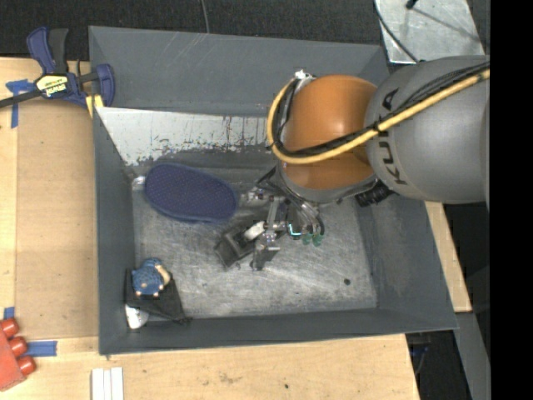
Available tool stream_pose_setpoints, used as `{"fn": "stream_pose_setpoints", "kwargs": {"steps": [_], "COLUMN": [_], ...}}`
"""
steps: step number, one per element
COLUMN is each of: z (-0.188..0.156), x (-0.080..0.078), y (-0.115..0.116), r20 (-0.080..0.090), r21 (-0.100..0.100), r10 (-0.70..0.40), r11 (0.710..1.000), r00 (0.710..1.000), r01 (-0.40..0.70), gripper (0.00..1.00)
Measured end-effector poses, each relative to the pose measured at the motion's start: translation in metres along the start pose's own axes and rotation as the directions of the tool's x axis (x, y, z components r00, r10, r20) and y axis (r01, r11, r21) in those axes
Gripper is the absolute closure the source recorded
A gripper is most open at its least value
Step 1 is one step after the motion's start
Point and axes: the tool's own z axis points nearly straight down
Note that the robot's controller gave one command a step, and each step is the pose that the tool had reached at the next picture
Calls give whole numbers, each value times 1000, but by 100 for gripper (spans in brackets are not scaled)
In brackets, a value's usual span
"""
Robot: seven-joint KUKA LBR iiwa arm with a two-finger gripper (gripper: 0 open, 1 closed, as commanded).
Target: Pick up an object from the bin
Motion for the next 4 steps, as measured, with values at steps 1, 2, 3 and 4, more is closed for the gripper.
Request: {"fn": "stream_pose_setpoints", "kwargs": {"steps": [1, 2, 3, 4], "z": [56, 58, -24, -125], "x": [-40, -38, -41, -55], "y": [-17, -17, -20, 34], "r20": [-5, -21, 9, 7], "r21": [-1, 1, 0, 1], "r10": [15, 16, 5, -280], "r11": [1000, 1000, 1000, 960], "r00": [1000, 1000, 1000, 960], "r01": [-15, -16, -5, 280], "gripper": [0, 100, 100, 100]}}
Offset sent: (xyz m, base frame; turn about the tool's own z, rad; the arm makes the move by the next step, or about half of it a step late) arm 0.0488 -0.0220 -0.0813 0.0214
